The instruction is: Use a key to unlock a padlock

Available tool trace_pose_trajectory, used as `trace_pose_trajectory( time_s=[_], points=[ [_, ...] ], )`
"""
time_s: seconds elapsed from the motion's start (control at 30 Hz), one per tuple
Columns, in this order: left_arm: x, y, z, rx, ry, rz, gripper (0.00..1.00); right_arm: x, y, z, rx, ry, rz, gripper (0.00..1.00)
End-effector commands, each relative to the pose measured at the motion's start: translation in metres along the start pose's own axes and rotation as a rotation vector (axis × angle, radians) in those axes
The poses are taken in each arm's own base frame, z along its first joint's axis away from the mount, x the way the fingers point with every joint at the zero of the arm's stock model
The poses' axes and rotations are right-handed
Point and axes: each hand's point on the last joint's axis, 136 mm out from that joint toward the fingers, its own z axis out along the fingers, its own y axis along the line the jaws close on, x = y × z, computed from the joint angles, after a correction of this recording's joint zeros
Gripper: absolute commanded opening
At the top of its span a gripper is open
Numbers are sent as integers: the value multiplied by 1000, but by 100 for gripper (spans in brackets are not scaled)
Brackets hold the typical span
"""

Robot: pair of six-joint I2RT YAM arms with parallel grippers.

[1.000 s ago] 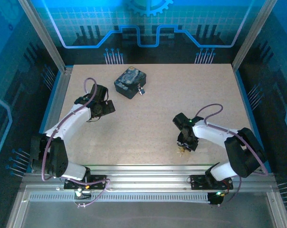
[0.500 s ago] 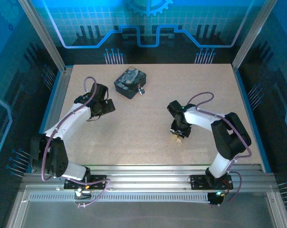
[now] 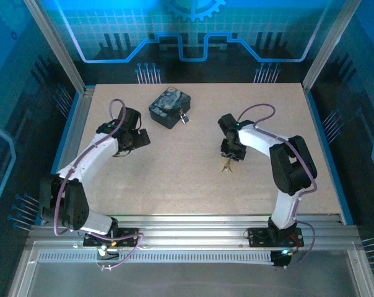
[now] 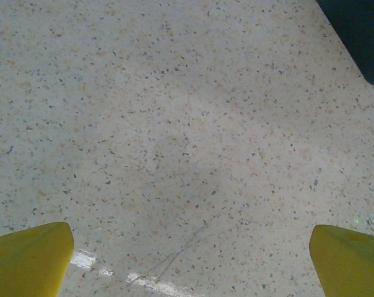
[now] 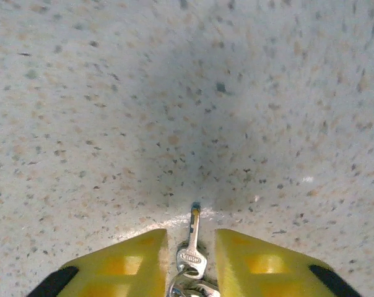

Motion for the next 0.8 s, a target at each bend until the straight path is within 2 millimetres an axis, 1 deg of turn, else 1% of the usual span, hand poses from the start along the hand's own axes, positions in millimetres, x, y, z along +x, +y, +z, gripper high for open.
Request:
trace_pose_trajectory(
  time_s=[0.0,0.1,0.23,0.33,0.4,0.53,0.6,0.77],
  points=[
    [18,-14,-11,55,48,47,98,-8,0,-35,-33,-47,-142,32],
    [37,-22,-10,75,94,82,98,6,4,-41,-105,-14,-226,36],
    [57,-33,-12,133,150,107,98,33,11,-35,-207,44,-307,37],
    [69,-40,-14,161,177,131,98,44,11,-26,-216,90,-328,36],
    [76,-43,-14,171,192,146,98,48,12,-18,-216,118,-328,35],
    [86,-50,-14,175,211,177,97,51,21,-11,-218,140,-330,35],
    [89,-52,-13,175,214,181,97,52,23,-8,-205,151,-329,35],
    [88,-55,-14,180,214,187,98,57,19,3,-164,176,-310,34]
  ],
)
